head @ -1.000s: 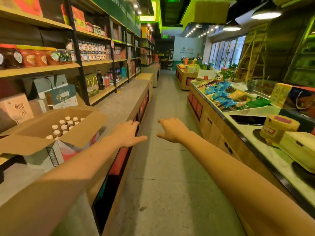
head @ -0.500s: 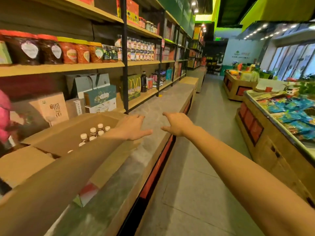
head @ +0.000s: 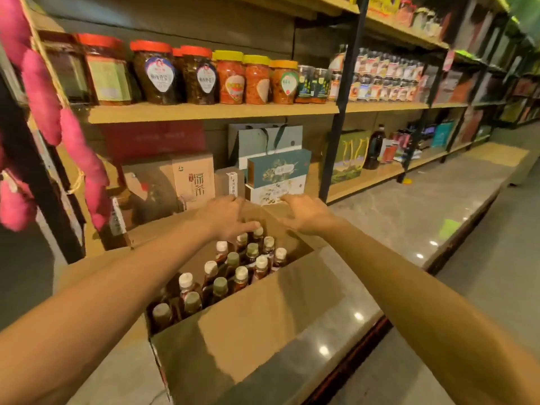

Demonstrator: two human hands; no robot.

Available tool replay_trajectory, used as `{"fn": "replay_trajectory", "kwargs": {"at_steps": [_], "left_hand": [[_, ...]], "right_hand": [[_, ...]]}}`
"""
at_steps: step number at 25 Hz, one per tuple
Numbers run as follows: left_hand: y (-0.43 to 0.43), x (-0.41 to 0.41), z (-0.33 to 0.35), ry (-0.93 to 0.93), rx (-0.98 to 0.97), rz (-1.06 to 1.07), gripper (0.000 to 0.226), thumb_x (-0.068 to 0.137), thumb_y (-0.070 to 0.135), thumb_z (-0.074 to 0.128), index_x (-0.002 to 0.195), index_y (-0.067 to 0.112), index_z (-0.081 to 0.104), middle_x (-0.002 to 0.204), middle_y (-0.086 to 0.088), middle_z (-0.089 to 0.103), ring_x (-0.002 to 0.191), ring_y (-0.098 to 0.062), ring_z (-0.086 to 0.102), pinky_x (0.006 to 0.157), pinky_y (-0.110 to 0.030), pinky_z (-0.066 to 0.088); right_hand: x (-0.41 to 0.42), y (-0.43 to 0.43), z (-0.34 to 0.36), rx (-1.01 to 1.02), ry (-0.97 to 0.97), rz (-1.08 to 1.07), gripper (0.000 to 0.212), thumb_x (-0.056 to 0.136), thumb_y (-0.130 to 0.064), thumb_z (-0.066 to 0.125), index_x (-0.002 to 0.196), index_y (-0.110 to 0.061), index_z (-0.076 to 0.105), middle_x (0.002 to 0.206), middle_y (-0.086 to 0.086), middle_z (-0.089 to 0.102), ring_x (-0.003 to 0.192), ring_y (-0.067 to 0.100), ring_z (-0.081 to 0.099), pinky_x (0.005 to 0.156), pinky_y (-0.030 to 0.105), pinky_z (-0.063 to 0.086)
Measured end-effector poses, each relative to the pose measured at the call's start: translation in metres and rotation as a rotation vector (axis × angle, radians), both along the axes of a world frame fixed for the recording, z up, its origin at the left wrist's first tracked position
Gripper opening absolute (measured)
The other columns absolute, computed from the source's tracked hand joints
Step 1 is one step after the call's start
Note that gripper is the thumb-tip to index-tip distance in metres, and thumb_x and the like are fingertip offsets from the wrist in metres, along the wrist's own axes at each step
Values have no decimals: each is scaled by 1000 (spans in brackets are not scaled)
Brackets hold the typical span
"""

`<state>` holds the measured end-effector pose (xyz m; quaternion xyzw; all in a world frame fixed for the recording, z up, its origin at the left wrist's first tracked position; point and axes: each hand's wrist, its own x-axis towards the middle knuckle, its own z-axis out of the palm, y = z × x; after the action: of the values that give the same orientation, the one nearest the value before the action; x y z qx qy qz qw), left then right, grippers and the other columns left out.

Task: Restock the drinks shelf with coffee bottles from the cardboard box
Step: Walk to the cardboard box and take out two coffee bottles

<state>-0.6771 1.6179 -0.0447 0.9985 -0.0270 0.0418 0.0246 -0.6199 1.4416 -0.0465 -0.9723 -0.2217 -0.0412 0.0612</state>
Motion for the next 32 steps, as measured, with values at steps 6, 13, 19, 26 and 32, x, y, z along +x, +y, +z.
{"fn": "replay_trajectory", "kwargs": {"at_steps": [6,13,19,26,32], "left_hand": [[22,44,-27,44,-106,357,73,89,59,41,144,12,30,151,-13,33,136,-31,35,111,-41,30],[39,63,-86,131,-228,564,72,89,54,48,146,16,27,150,-9,37,134,-29,39,106,-41,36],[60,101,-140,209,-428,583,65,90,45,54,144,15,32,142,-9,46,128,-27,46,101,-36,40],[84,144,-185,329,-847,548,44,86,23,66,126,10,54,125,-7,58,118,-24,53,90,-27,38],[103,154,-229,442,-937,562,64,70,22,81,127,13,55,126,-3,58,122,-23,49,109,-42,35]], "right_hand": [[100,46,-21,53,68,397,44,89,-37,56,128,-16,51,124,9,60,114,28,57,93,37,46],[144,93,-95,75,311,635,50,88,-27,62,133,-13,46,135,8,52,125,27,49,102,36,40],[188,107,-153,75,477,544,54,88,-28,63,135,-9,46,137,11,53,126,29,49,105,38,40],[228,127,-183,-116,511,561,41,74,-24,75,113,-20,62,117,6,63,110,28,57,92,36,46],[246,137,-187,-359,527,632,47,69,-30,80,112,-22,63,115,1,65,107,24,58,91,37,49]]}}
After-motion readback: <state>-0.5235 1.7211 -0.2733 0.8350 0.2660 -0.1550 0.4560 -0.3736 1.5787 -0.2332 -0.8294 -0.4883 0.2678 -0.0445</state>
